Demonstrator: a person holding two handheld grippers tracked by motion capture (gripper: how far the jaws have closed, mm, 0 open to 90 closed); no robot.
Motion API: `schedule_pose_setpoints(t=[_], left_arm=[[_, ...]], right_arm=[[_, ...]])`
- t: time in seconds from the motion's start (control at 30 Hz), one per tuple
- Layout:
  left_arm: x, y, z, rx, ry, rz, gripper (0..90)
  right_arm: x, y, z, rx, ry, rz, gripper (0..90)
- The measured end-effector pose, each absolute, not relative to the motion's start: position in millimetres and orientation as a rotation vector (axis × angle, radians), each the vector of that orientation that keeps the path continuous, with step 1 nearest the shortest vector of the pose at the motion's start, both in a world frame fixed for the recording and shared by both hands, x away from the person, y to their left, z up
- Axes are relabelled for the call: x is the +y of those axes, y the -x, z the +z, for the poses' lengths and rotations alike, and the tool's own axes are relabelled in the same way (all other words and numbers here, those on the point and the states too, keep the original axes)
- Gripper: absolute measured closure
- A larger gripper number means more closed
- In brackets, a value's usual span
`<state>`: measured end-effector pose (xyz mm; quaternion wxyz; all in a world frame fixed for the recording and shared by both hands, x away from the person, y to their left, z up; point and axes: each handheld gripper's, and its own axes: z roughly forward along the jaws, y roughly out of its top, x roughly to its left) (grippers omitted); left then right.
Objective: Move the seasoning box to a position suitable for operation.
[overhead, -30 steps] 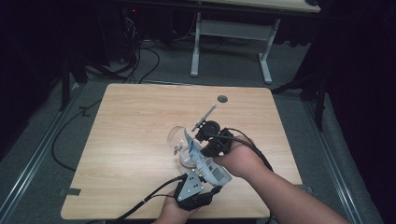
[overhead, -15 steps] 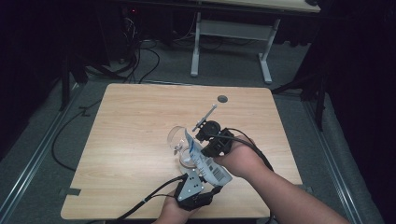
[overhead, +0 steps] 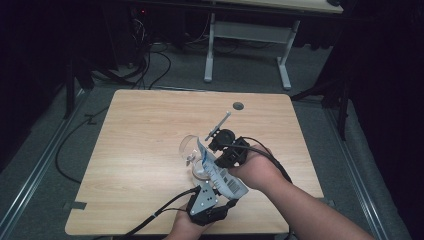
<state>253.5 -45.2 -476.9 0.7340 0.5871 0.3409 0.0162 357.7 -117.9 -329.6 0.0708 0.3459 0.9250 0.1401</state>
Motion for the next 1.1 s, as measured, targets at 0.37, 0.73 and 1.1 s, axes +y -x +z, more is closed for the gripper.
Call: schedule_pose_setpoints(t=[0.37, 0.73, 1.1], left_arm=[[-45.0, -253.9, -476.2, 0.750, -1.285, 0.034, 58.7], [-45.0, -254.0, -475.8, 0.751, -1.282, 0.033, 58.5], [-44.2, -253.7, -475.7, 0.750, -1.282, 0.035, 58.5]], right_arm=[[-116.8, -358.3, -329.0, 2.782, -1.028, 0.418, 90.0], [-116.3, -358.5, -328.8, 2.782, -1.026, 0.418, 90.0], [-115.2, -358.8, -329.3, 2.785, -1.016, 0.418, 90.0]])
